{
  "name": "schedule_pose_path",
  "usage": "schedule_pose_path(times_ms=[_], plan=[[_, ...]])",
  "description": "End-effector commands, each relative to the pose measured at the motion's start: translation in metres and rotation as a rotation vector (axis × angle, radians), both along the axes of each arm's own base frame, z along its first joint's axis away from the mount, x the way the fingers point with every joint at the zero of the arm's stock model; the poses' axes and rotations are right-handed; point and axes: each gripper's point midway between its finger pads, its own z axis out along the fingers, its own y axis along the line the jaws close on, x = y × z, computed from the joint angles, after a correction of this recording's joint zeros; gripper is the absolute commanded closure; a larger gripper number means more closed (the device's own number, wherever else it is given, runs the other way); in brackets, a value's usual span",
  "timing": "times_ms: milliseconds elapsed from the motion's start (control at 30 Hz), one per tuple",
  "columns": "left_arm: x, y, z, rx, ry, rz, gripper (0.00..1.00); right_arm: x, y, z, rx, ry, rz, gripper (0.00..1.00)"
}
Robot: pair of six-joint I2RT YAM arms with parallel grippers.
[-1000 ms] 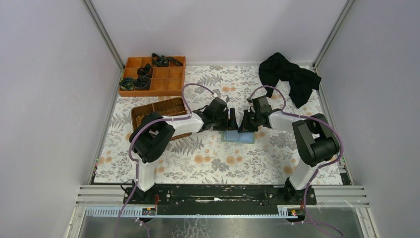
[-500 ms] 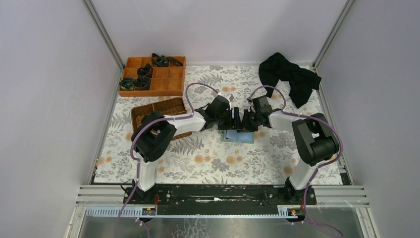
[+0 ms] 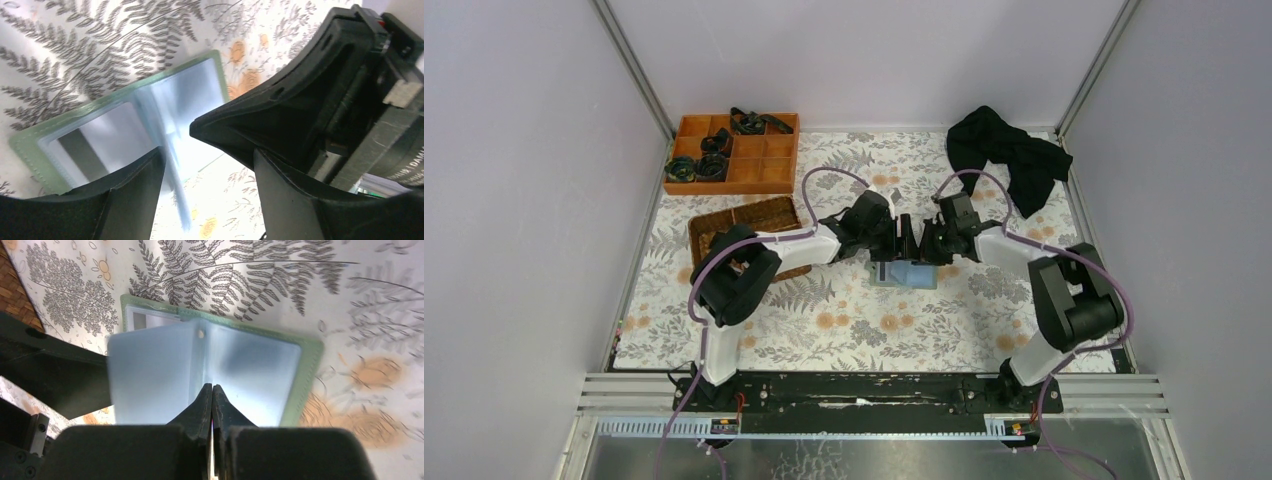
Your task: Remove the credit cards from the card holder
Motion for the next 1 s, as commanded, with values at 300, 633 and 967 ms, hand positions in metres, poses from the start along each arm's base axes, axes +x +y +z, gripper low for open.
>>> schedule_pose_path(times_ms=[300, 633, 967], plan=[[-0.003, -0.045, 0.028, -0.157, -0.028, -0.087, 0.28, 0.018, -0.046, 0.071, -0.082, -0.226, -0.201, 1.0], [0.004, -0.017, 0.018, -0.111, -0.04, -0.025, 0.25, 0.015, -0.024, 0.048, -0.011, -0.141, -0.12, 0.99], [0.019, 0.047, 0.005, 0.014, -0.083, 0.11, 0.2, 0.018, 0.007, 0.045, 0.077, -0.119, -0.019, 0.95]])
